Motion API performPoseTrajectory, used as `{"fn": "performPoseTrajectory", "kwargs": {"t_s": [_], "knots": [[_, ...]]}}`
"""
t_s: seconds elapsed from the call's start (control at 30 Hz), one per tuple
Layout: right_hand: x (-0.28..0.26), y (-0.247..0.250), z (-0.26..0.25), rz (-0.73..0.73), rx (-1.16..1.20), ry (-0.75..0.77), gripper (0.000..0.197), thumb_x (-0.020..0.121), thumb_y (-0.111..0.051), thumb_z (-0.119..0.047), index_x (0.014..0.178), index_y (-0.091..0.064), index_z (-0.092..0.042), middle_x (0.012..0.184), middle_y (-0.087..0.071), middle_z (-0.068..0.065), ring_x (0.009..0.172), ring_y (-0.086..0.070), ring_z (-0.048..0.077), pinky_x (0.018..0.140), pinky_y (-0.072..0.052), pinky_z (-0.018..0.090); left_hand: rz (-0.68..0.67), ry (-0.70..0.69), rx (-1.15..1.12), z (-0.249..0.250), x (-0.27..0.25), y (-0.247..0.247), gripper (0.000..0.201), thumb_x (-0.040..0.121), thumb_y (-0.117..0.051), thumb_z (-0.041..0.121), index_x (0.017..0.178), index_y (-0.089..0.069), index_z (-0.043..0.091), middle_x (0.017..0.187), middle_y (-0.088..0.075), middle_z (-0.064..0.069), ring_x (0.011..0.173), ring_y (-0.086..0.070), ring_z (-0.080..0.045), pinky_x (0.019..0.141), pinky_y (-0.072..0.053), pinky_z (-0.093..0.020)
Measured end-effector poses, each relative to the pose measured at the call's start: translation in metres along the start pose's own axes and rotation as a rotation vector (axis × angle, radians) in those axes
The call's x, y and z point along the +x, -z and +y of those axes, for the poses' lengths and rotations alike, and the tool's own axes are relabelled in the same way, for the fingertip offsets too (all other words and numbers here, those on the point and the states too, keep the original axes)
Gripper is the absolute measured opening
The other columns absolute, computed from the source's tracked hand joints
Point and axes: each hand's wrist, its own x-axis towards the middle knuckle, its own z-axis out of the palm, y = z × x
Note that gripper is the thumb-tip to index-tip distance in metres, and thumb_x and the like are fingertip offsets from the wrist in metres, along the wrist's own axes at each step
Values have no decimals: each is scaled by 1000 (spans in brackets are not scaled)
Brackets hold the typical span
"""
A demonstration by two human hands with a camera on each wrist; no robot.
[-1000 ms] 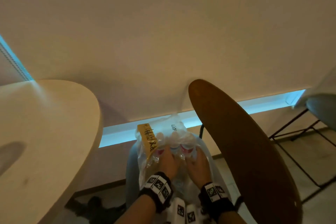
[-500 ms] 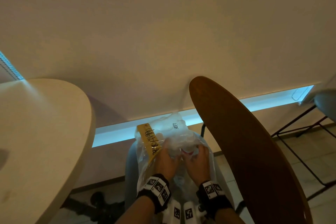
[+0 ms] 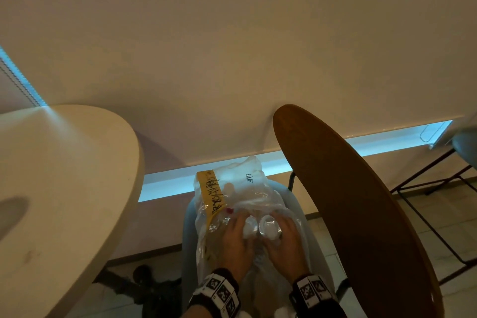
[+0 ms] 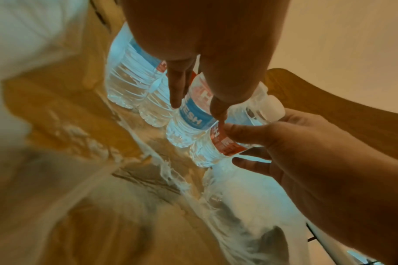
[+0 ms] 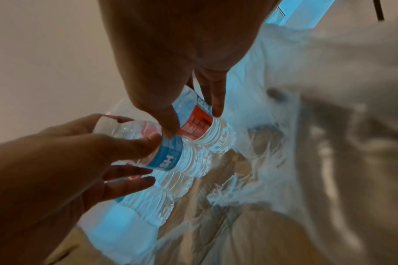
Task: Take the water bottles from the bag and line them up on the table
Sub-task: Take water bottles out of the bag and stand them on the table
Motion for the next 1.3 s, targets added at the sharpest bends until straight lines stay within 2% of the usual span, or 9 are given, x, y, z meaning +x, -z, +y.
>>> {"fn": "performPoseTrajectory", "kwargs": {"t_s": [0.13, 0.27, 0.37, 0.47, 0.57, 0.77, 0.93, 1.1, 1.3], "knots": [[-16, 6, -2, 80, 60, 18, 62, 83, -80, -27, 137, -54, -14, 135, -59, 0, 123, -53, 11, 108, -48, 38, 51, 7, -56, 13, -14, 18, 31, 91, -62, 38, 122, -56, 41, 125, -65, 12, 117, -60, -4, 104, -52, -41], [-34, 32, -24, 48, 97, -1, 60, 79, -83, -32, 133, -57, -22, 127, -65, -3, 118, -62, 17, 97, -58, 43, 12, -4, -108, 30, -39, 50, 39, 93, -67, 35, 119, -45, 55, 124, -51, 31, 114, -48, 22, 92, -39, -3], [-44, 70, -60, 29, 102, 84, 46, 76, -84, -32, 117, -62, -34, 111, -70, -10, 103, -68, 11, 87, -62, 39, -13, 10, -142, 52, -56, 85, 46, 90, -69, 40, 131, -48, 44, 134, -55, 18, 126, -53, -2, 96, -47, -16], [-51, 110, -112, 44, 121, 210, 42, 70, -83, -44, 100, -56, -55, 96, -66, -28, 87, -70, -4, 74, -60, 17, 99, -82, -74, 92, -71, 133, 41, 86, -71, 38, 124, -57, 36, 119, -64, 13, 109, -61, -6, 93, -54, -30], [-60, 142, -171, 93, 120, 336, 43, 61, -68, -65, 101, -55, -56, 98, -60, -35, 84, -67, -11, 63, -52, 4, 159, -117, -92, 129, -87, 180, 50, 84, -74, 42, 129, -54, 39, 126, -65, 14, 114, -61, -8, 100, -54, -35], [-65, 167, -264, 138, 183, 559, 42, 70, -73, -58, 108, -68, -41, 101, -77, -13, 88, -75, 10, 78, -64, 40, 358, -218, -256, 167, -110, 264, 51, 75, -81, 37, 119, -58, 44, 105, -69, 25, 102, -64, 1, 81, -62, -22], [-67, 150, -334, 93, 238, 690, 29, 67, -63, -69, 95, -56, -67, 102, -71, -26, 69, -70, 6, 68, -61, 30, 478, -268, -275, 167, -124, 324, 53, 77, -78, 37, 124, -55, 48, 105, -70, 23, 101, -66, 3, 72, -61, -15], [-57, 108, -374, 5, 183, 803, 48, 77, -61, -69, 117, -62, -43, 100, -71, -17, 73, -71, 16, 70, -61, 48, 612, -234, -198, 152, -137, 367, 54, 76, -75, 41, 126, -54, 48, 107, -69, 24, 100, -65, 6, 69, -60, -12], [-51, 51, -409, -137, 160, 834, 49, 75, -60, -67, 114, -63, -37, 96, -72, -15, 65, -68, 14, 70, -60, 47, 695, -155, -72, 125, -146, 393, 58, 79, -73, 42, 133, -51, 46, 106, -62, 34, 100, -56, 25, 78, -52, -2]]}}
